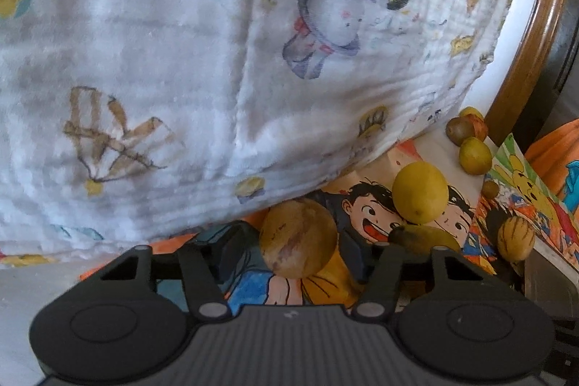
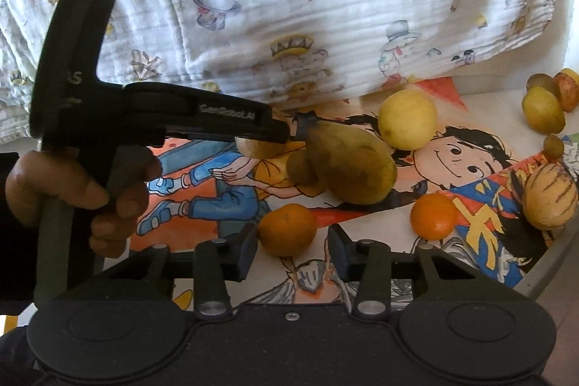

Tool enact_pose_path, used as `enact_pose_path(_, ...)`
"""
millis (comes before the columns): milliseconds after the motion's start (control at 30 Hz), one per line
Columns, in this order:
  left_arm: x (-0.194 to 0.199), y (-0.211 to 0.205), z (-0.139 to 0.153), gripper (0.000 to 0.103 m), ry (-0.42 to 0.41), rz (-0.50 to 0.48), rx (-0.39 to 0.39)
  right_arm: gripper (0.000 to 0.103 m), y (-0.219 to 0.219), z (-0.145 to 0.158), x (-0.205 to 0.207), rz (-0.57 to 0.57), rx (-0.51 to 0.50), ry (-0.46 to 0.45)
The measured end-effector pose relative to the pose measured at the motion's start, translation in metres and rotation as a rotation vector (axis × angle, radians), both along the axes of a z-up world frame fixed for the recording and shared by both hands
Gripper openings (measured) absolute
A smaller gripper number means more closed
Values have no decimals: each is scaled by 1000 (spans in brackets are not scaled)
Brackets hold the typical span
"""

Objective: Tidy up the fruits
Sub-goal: 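Close the left tool on the brown round fruit while the right tool grasps the small orange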

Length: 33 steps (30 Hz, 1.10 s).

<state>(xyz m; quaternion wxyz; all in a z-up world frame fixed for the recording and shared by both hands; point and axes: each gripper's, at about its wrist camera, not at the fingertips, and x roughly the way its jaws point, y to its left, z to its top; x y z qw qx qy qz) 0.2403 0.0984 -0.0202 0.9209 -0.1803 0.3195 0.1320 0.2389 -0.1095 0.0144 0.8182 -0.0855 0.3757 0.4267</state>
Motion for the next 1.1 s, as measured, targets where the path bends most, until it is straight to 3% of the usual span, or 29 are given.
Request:
enact_pose_path(200,5,0,0,51,11,2,-22,39,1,-2,1,13,12,20)
enact_pose_path(500,-13,-2,5,48,12,23,-55,37,-8,5,-1,-25,35,28)
enact_pose_path(833,-56,-29,30,48,-33,-46,-61,37,-62,42,-22,-175,123,6)
enact_pose_path(1100,-53,-62,58,48,-85,-145,-48,37,-111,76,-22,-303,173,-83)
